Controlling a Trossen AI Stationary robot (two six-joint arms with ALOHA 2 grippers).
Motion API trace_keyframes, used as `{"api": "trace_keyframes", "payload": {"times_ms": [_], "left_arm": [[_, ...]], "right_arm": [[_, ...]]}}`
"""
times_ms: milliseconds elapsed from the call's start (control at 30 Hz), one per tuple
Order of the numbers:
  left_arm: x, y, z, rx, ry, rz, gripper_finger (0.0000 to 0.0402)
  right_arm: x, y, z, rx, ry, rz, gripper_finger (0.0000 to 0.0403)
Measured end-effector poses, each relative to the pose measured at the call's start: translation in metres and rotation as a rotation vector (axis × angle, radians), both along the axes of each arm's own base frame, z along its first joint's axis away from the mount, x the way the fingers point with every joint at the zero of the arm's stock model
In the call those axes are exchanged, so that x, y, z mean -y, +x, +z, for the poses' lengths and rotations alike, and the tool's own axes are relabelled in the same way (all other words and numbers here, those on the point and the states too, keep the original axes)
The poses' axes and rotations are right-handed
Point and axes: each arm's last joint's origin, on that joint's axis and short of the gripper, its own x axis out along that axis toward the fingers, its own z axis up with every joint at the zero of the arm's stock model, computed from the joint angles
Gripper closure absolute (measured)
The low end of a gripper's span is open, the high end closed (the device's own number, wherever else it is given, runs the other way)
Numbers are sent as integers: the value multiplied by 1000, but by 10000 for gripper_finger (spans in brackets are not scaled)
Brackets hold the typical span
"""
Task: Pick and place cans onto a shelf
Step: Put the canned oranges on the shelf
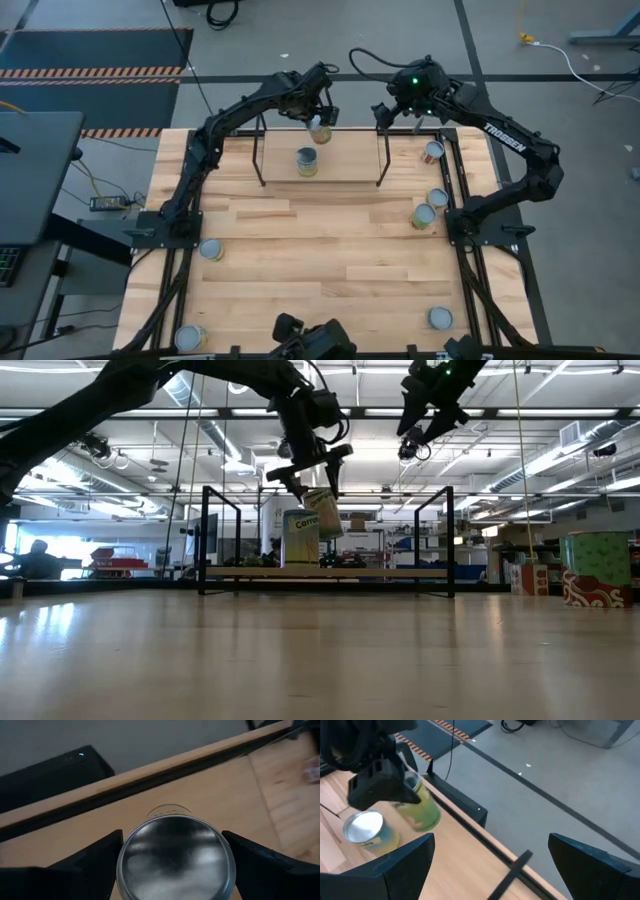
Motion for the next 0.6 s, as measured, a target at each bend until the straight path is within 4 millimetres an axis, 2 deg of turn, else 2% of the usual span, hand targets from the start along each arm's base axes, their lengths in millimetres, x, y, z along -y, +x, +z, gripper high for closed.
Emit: {"api": "trace_keyframes", "payload": {"times_ms": [267, 433, 600], "left_arm": [[-2, -8, -11, -139, -11, -10, 83], [-5, -4, -19, -178, 37, 13, 83], [2, 6, -29, -241, 96, 27, 83]], "right_arm": [[5, 25, -19, -9, 56, 4, 5], [6, 39, -26, -7, 56, 22, 5], [6, 41, -27, -9, 57, 27, 5]]}}
